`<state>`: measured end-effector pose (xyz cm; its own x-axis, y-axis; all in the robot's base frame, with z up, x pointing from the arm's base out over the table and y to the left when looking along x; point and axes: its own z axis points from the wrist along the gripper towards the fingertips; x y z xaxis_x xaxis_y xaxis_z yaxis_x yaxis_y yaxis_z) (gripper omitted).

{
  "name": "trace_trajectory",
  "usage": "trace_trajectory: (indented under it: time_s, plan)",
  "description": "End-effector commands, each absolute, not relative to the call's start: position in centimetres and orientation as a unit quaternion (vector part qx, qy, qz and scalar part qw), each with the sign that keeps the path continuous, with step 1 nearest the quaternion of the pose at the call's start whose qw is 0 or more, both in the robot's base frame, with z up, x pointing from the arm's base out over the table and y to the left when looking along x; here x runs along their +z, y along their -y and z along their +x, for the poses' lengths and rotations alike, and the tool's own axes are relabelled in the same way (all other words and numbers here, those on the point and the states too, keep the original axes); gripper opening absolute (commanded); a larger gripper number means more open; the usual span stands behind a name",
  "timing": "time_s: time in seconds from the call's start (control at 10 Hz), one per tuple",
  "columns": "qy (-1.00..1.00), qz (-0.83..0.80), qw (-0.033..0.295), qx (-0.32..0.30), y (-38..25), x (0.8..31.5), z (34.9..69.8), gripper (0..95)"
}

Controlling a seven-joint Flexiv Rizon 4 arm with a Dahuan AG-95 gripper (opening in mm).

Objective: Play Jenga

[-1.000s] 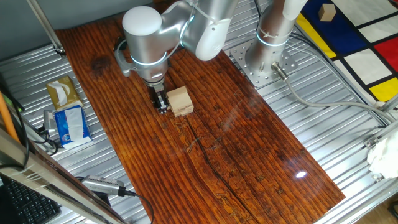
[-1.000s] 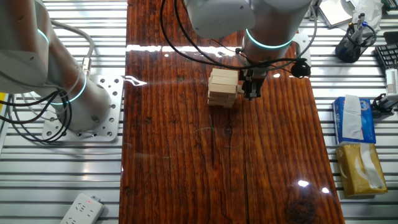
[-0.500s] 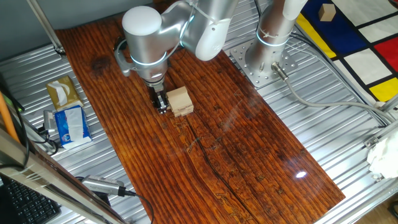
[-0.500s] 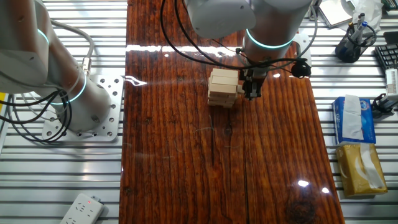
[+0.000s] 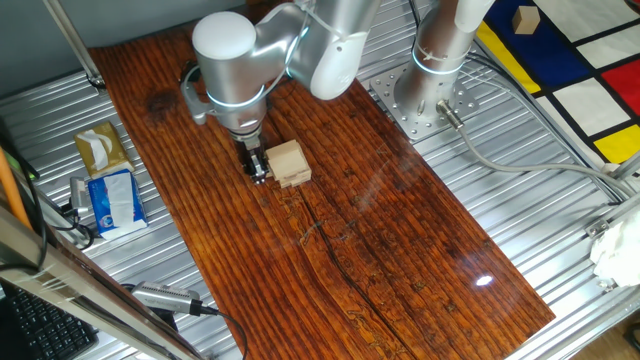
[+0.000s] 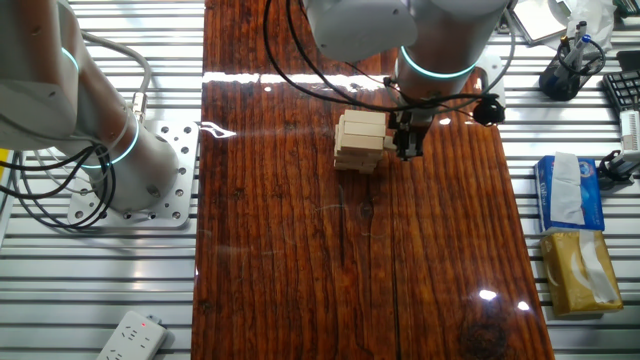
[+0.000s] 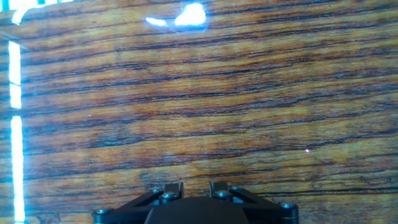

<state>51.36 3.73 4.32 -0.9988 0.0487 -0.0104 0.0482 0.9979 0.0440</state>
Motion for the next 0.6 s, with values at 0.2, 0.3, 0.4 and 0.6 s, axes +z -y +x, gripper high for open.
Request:
trace_trajectory:
  time_s: [0.2,0.3,0.4,0.6]
  plan:
    - [-0.999,0.024,0.005,0.023,-3.76,4.32,51.51,0.0]
    - [-0.999,0.025,0.004,0.023,-3.77,4.31,51.57,0.0]
    - [-0.999,0.024,0.004,0.024,-3.77,4.31,51.61,0.0]
    - [-0.999,0.025,0.004,0.024,-3.77,4.34,51.73,0.0]
